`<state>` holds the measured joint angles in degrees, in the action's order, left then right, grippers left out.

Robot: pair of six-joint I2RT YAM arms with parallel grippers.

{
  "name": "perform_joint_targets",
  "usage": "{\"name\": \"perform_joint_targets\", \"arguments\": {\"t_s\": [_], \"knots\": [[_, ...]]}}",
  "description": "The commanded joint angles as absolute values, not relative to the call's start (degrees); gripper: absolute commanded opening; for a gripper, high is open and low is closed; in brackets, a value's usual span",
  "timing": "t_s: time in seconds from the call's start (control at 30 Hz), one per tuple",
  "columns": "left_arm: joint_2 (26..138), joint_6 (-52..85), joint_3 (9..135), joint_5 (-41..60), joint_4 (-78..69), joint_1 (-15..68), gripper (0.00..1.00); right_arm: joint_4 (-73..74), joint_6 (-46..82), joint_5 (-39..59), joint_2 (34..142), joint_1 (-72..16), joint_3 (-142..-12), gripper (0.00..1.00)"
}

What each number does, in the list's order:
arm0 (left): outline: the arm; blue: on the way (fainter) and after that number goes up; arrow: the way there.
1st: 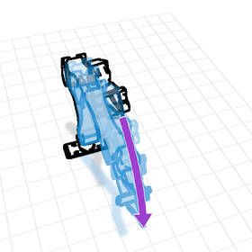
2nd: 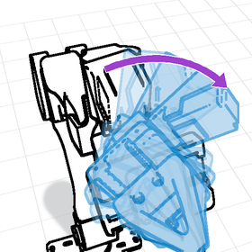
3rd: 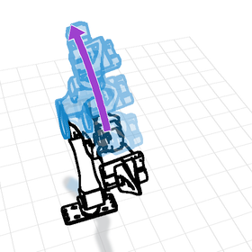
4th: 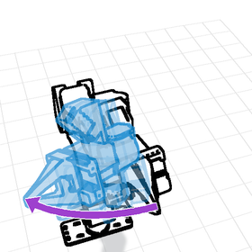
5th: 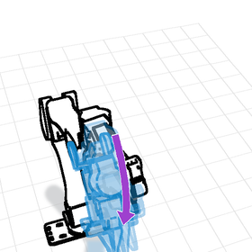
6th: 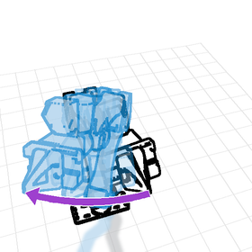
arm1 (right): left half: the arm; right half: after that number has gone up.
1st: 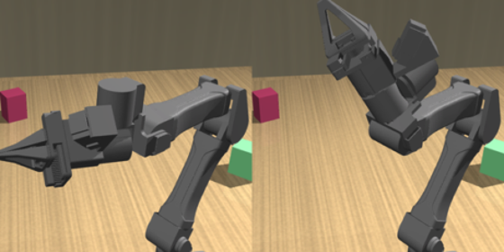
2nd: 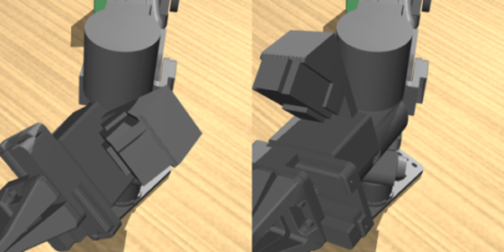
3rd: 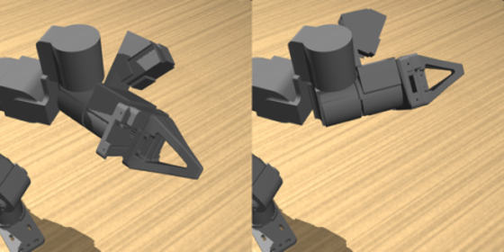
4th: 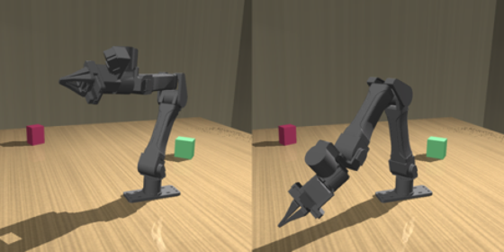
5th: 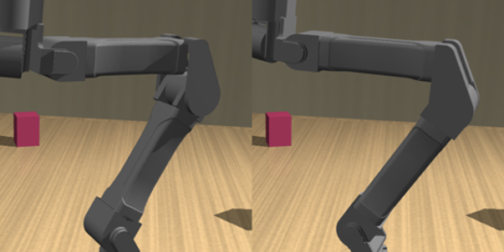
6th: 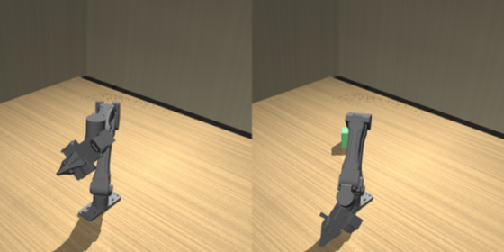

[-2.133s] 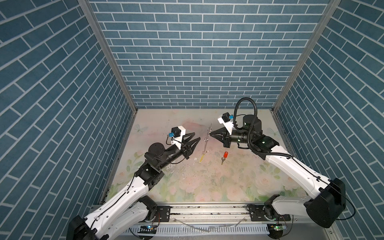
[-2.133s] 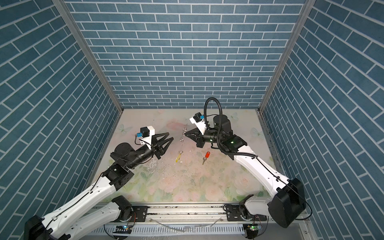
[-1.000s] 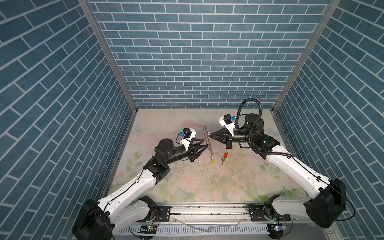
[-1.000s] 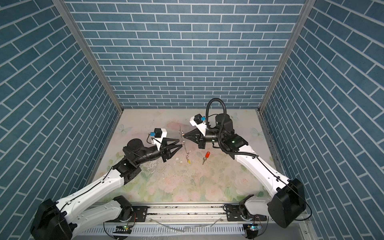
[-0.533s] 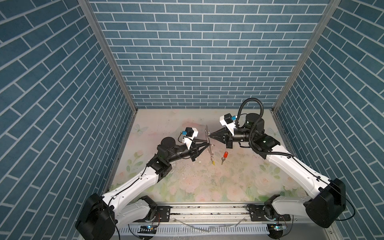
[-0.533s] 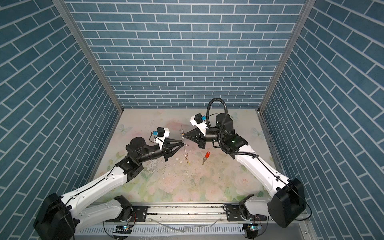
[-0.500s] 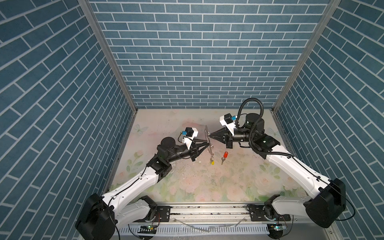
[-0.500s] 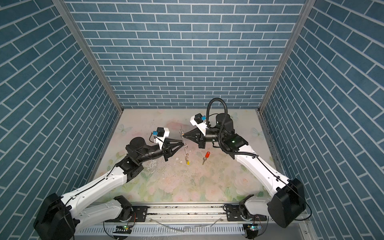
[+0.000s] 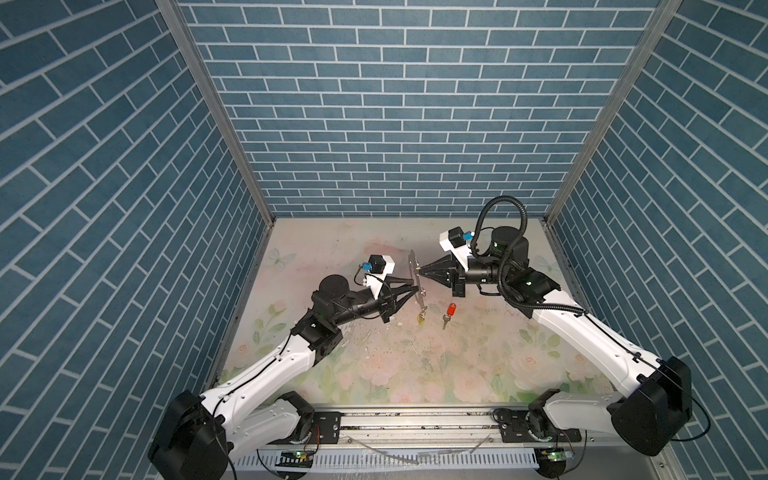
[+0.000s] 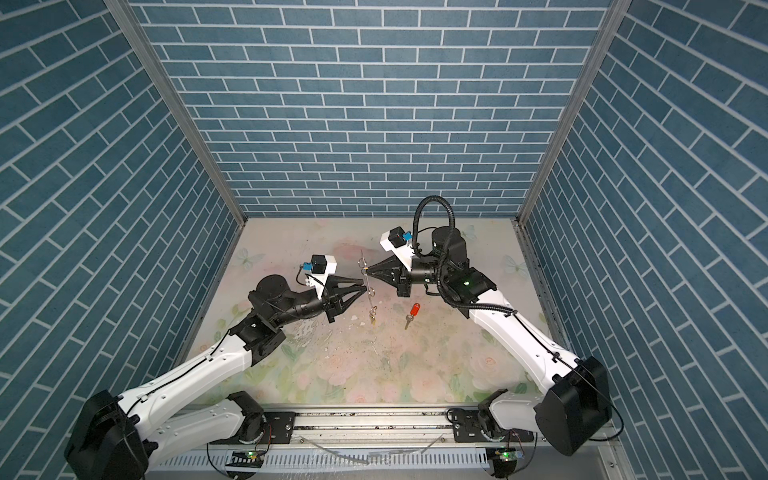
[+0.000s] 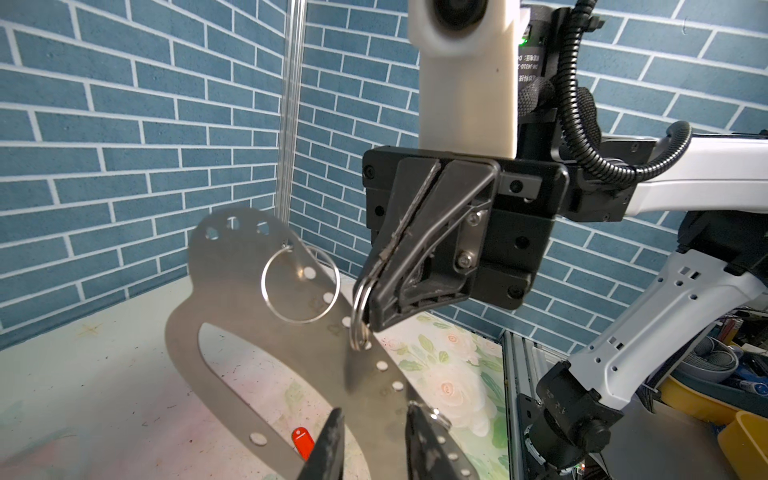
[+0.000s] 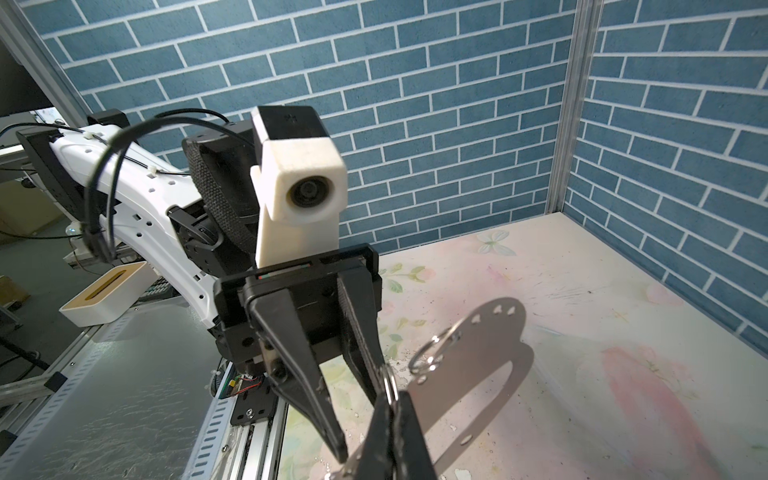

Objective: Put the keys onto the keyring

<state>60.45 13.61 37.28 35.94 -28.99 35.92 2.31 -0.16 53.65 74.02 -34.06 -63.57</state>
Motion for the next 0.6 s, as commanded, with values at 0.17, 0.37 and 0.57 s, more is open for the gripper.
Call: {"name": "perform_joint_targets", "arguments": {"t_s": [0.17,0.37,0.57], "knots": [[58.1,14.0,37.6,36.6,-28.8,36.7,0.45,6.8,2.0,50.8,73.7,-33.9,-62.3,0.00],[58.3,13.1,38.4,35.0,-27.4,37.5,0.47,7.5,2.6,50.9,73.9,-33.8,-62.2,0.00],[58.1,11.6,39.5,33.6,-26.3,37.5,0.47,7.4,1.9,52.5,74.0,-33.8,-61.9,0.00]]}}
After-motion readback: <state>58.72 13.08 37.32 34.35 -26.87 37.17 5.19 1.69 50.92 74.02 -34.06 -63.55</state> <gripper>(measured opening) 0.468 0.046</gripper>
